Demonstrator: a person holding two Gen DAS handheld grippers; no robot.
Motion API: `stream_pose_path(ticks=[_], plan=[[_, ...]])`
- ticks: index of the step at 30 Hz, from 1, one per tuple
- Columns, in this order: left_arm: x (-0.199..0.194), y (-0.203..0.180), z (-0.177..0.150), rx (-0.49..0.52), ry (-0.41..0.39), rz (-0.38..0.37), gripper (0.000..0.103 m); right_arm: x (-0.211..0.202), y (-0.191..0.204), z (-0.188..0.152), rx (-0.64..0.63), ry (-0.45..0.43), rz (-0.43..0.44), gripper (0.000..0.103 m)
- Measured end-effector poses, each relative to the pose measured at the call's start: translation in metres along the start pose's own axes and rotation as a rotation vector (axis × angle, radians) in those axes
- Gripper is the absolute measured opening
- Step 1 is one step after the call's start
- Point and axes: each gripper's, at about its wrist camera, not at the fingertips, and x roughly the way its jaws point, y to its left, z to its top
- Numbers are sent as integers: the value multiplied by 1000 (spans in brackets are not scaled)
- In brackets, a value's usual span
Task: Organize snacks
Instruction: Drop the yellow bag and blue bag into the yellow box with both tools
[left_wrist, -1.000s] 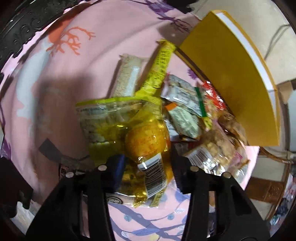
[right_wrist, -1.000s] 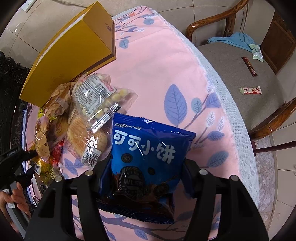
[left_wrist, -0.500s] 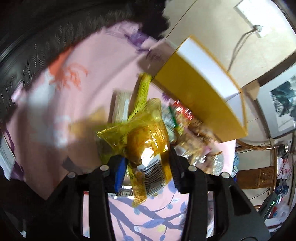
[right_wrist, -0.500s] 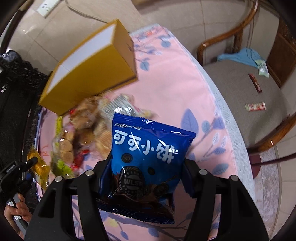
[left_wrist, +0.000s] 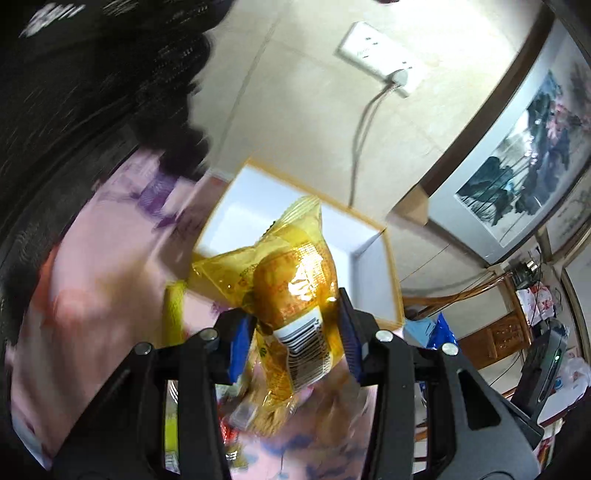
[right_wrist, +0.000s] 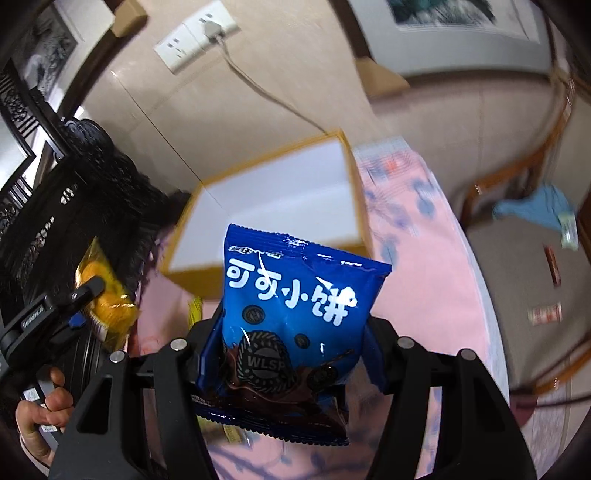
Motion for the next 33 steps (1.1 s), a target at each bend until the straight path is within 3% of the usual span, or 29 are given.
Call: stream_pose_path(ticks=[7,15,16,17,18,19,21,26,33], plan=[[58,-27,63,78,-12,6,42,42,12,62,-49,-54,-7,64],[124,-20,94,101,41,34,43,101,6,97,-56,-32,-48,64],[129,-18,95,96,50,40,53,108,7,101,-74,-28,-73,65],[134,-16,98,81,60,55,68,112,9,103,-86,-16,-99,71],[134,-13,100,57,58,89,90,114,11,103,-92,-3,-126,75],[130,-10,100,26,38,124,98,113,11,105,-92,9,-130,75],[116,-2,100,-19,-6,101,98,106,9,103,-85,3,-102,75],[81,12,88,-34,-15,84,98,83,0,83,-91,17,-74,75],[22,30,36,68,-61,186,98,43,-18,17,-90,66,-49,75]])
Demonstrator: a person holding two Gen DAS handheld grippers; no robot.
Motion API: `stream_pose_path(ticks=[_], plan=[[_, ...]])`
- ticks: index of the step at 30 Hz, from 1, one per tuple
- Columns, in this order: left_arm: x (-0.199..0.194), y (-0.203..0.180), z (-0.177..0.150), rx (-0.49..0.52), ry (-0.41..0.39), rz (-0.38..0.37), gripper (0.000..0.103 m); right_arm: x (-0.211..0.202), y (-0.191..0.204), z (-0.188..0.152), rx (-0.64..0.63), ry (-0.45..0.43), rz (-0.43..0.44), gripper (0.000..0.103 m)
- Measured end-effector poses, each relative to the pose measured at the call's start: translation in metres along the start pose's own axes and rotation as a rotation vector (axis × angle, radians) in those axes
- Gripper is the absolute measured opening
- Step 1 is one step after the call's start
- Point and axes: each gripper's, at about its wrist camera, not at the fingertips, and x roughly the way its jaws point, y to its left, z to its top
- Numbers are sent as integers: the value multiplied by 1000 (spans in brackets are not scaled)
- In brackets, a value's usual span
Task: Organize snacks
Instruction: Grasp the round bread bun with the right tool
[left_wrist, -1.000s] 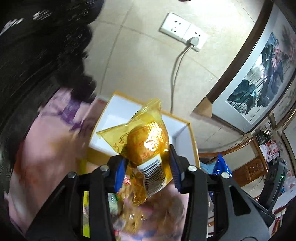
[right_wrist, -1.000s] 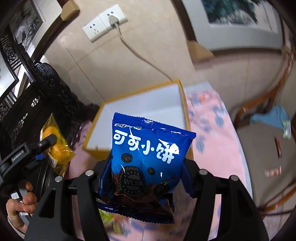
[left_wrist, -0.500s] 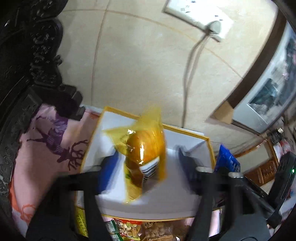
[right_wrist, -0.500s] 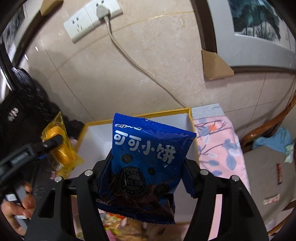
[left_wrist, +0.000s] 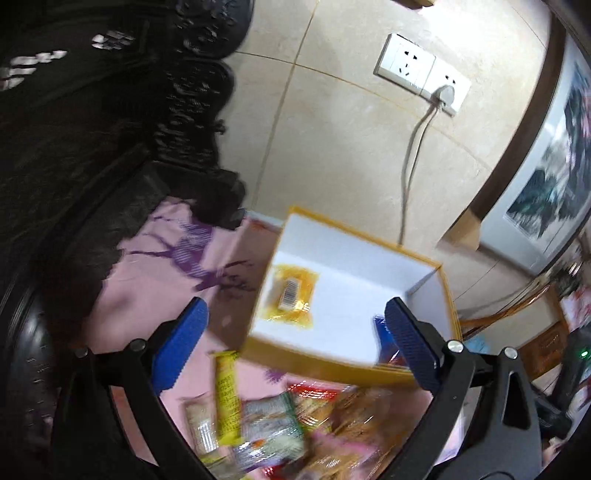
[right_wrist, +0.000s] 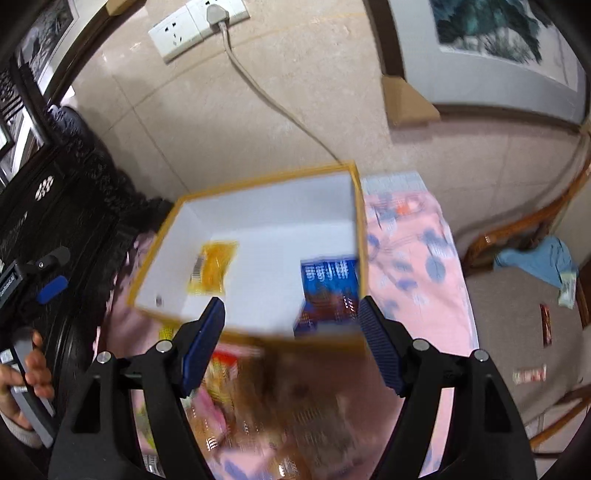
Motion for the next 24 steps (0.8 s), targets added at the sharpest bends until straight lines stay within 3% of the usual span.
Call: stream_pose_path(ticks=[6,11,15,20,24], plan=[[-30,19,-72,87,63,-3,98,-16,-14,-90,-15,110,26,75],[-49,21,-128,162,147,-21,98,-23,-5,-142,-102,152,94,75],[-59,18,-156,202,191,-15,98,-19,11,-158,-191,156,133,74],[-71,18,-171,205,192,-34,98,1,26,-158,-288,171,150,72],[-76,22,-175,210,196,-6,98,19,35,-152,-375,194,166,72]])
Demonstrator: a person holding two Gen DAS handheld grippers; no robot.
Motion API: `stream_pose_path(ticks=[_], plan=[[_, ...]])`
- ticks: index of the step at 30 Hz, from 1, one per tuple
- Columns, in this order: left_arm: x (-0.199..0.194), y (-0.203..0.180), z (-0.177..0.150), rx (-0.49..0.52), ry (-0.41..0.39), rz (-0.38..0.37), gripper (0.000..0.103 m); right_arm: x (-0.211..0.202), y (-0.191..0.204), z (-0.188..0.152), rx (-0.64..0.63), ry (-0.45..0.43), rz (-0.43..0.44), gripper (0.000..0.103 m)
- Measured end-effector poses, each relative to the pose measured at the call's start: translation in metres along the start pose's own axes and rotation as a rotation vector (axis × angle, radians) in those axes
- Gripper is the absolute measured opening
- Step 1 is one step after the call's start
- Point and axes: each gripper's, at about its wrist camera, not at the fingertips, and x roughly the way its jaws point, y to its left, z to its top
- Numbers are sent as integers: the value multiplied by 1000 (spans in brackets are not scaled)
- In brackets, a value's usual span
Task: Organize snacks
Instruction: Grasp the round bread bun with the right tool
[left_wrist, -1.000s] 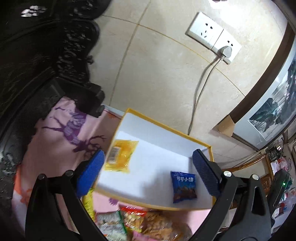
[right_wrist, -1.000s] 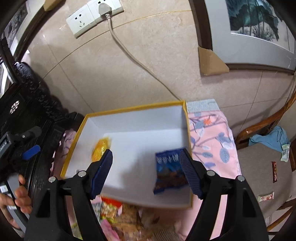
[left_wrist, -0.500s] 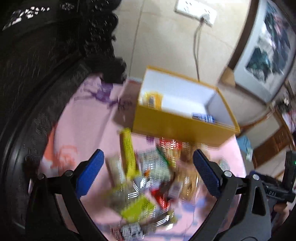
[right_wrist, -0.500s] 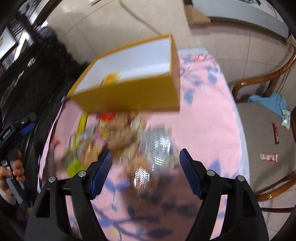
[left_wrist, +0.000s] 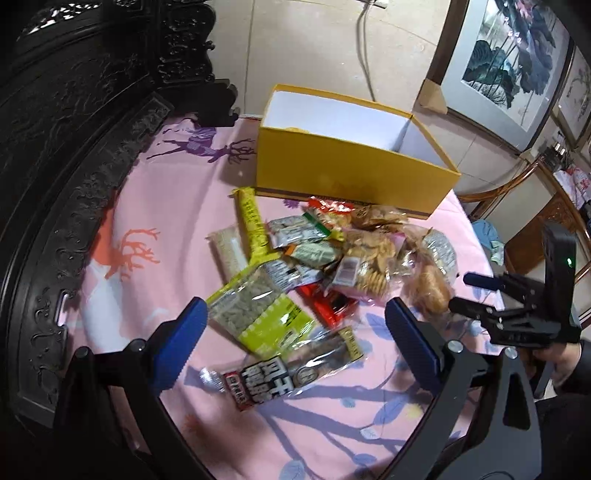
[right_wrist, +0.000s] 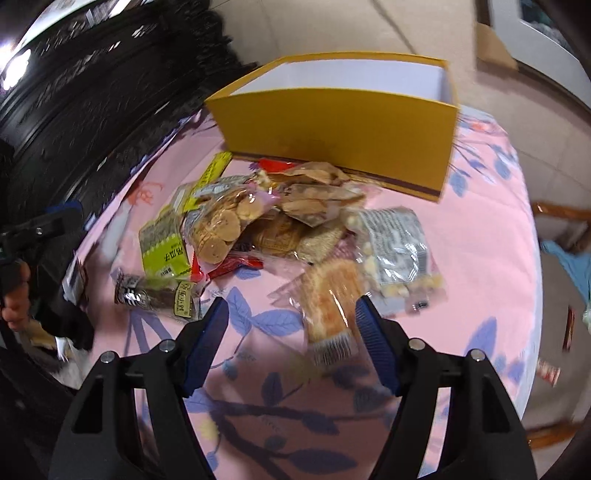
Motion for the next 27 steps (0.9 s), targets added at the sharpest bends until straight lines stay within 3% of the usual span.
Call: stream_pose_path(ticks=[6,8,11,13,15,16,20,24,27], plan=[[-5,16,-7,-62,9,27,98,39,-5,8,-92,98,-10,72],[-8,20,-10,-67,6,37,98,48,-3,9,-151,104,-63,73],[-9,26,-15,-73,9,51,98,54,-8,12,-156,114,-72,72],[-7,29,-19,-66,19,55,98,71,-11,6,-202,191,-136,72],[-4,29,-23,-44,30,48,98,71,-13,-1,-224,173,-136,67],[-3,28,-24,-29,32,40,98,68,-15,-2,-211,168,-136,59],[9,12,-32,113,44,7,98,56,-20,-7,-138,169,-137,53],[31,-19,-44,329,77,-37,98,41,-24,-22,-46,156,-99,53],[49,-39,-57,500,100,-23,98,30,-26,-32,32,156,-65,53]])
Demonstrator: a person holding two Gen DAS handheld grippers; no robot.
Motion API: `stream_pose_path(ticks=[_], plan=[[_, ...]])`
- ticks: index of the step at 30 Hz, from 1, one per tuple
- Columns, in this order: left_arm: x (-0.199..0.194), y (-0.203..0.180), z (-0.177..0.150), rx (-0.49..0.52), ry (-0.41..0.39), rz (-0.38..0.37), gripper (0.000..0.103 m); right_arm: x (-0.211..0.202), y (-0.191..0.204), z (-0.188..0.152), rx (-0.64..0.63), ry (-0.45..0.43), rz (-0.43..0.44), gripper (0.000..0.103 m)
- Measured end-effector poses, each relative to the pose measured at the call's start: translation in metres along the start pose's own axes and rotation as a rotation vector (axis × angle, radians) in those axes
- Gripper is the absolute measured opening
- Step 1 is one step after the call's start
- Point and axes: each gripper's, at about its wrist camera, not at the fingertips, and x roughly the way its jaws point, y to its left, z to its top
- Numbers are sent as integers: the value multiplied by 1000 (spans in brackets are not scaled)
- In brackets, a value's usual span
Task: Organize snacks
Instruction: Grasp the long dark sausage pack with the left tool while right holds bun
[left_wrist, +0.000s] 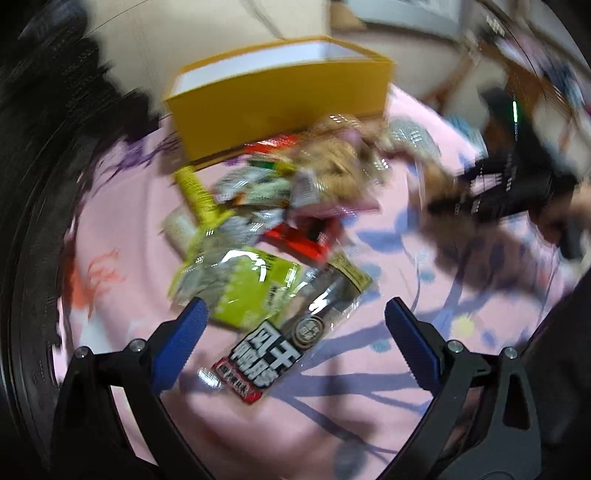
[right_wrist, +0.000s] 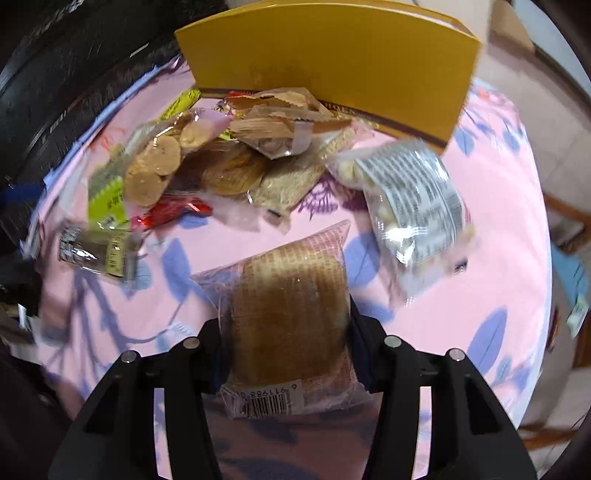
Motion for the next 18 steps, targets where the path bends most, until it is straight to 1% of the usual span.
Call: stream_pose_path(ticks=[3,5,6,7,10,18], plan=[[17,-20,-4,162,32,11,98,-10,-3,-12,71,-6,37,53],[26,-26,-7,221,58,13,98,-16,-3,-18,104,-13,50,53],[31,-27,-6,226,77,-18,98,-19,-3,-21,115,-17,53,53],[33,-27,-5,228,79,-36,98,-22,-3,-25,128,-23,55,53],[42,-30,-3,246,104,-65,98,-25,2,-30,156,-30,59,53],[65,-19,1,180,174,-102,98,-32,8,-38,181,-52,64,53]])
